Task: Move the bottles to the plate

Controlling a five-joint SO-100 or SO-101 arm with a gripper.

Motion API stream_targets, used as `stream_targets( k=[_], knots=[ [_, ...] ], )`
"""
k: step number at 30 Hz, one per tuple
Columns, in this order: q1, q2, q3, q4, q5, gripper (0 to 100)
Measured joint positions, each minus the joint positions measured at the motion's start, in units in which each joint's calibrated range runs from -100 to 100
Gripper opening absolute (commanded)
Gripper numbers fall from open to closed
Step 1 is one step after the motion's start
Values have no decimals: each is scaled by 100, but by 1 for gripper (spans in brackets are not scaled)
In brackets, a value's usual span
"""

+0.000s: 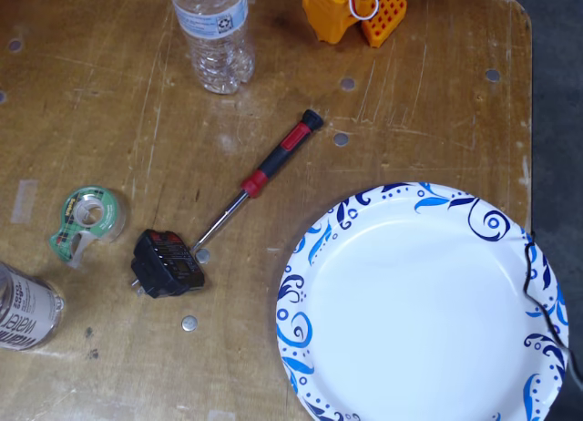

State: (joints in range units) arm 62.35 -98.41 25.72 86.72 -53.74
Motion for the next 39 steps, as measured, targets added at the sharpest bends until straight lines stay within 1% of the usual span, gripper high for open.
stream_targets(
  k=[3, 7, 11, 17, 22, 25, 31, 34, 39],
  knots=[
    [46, 0, 594, -638, 0, 39],
    [693, 0, 1403, -1464, 0, 39],
    [1076, 8, 2311, -2119, -10, 39],
    [1349, 17, 3129, -2809, -151, 39],
    [1358, 17, 3435, -2945, -219, 38],
    [1358, 17, 3624, -3098, -255, 31],
    [1477, 17, 3822, -3251, -255, 11],
    [1504, 17, 3822, -3268, -255, 7],
    [1759, 17, 3849, -3319, -292, 7]
  ],
)
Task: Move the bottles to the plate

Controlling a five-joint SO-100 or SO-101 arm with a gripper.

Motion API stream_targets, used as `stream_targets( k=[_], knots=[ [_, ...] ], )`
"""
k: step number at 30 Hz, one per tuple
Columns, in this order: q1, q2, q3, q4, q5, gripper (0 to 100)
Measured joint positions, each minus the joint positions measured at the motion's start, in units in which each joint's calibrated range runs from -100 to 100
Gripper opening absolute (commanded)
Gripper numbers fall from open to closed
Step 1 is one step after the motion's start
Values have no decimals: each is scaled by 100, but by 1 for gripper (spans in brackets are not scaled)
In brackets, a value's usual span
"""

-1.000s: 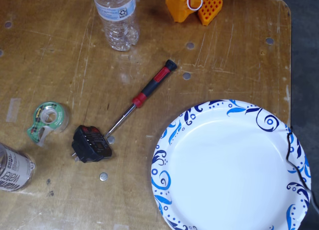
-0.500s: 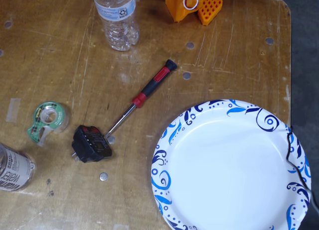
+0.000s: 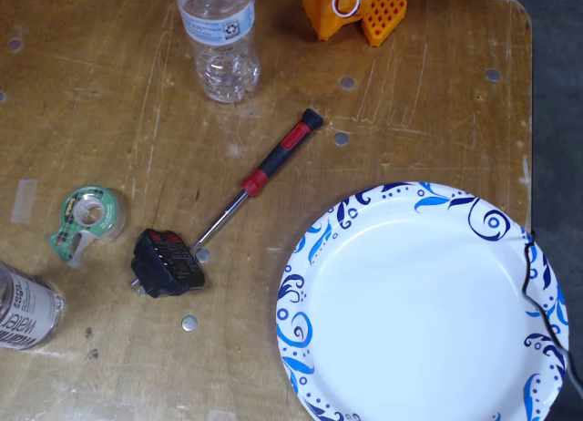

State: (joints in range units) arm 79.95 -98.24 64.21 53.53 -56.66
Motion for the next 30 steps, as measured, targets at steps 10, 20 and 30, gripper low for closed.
stream_targets(
  k=[10, 20, 30],
  knots=[
    [36, 8, -252, -545, 21, 7],
    [-2297, 1544, -1619, -2255, 21, 6],
    [-5214, 4211, -2896, -2953, 21, 4]
  ],
)
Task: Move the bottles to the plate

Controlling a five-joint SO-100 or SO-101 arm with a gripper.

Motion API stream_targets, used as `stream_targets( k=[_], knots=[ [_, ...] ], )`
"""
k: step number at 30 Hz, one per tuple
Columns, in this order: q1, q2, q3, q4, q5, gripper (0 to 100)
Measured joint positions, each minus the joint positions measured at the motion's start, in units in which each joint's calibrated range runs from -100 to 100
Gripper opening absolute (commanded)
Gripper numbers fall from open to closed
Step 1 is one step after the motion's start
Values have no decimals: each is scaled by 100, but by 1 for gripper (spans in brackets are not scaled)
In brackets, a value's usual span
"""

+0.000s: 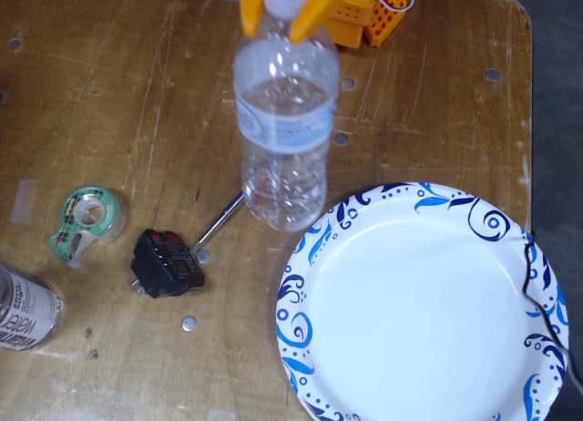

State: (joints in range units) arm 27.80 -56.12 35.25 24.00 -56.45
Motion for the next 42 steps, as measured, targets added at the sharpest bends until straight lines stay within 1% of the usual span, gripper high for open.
stream_targets(
  k=[4, 8, 13, 18, 24, 28, 34, 42],
  knots=[
    [-985, 1124, -297, -672, -5, 4],
    [-1696, 2307, -755, -1328, 0, 4],
    [-2516, 3297, -1214, -1489, 0, 4],
    [-3172, 3565, -1286, -1549, -130, 4],
    [-3446, 3574, -1214, -1549, -151, 4],
    [-3482, 3582, -890, -1609, -36, 4],
    [-3163, 3582, -495, -1626, 83, 4],
    [-3227, 3599, 243, -2800, 68, 5]
  ],
)
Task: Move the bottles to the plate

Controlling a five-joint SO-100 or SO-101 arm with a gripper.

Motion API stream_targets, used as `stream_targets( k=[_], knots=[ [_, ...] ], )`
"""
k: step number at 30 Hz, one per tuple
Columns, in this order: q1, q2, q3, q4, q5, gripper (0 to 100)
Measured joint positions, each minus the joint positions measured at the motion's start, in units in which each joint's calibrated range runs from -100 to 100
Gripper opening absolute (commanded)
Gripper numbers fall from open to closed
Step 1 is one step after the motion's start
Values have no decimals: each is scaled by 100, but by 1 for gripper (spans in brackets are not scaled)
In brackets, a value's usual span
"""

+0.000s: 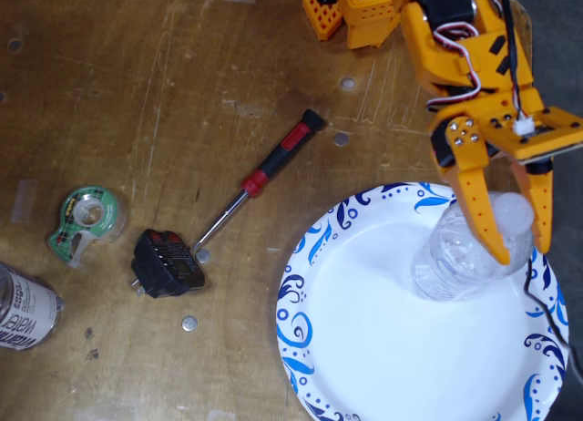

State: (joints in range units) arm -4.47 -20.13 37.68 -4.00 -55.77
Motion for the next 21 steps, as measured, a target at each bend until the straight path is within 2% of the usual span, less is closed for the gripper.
stream_targets(
  k=[4, 14, 21],
  knots=[
    [-55, -25, 324, -417, 36, 15],
    [-137, 8, 405, -417, 36, 42],
    [-383, -210, 432, -391, -167, 47]
  ],
)
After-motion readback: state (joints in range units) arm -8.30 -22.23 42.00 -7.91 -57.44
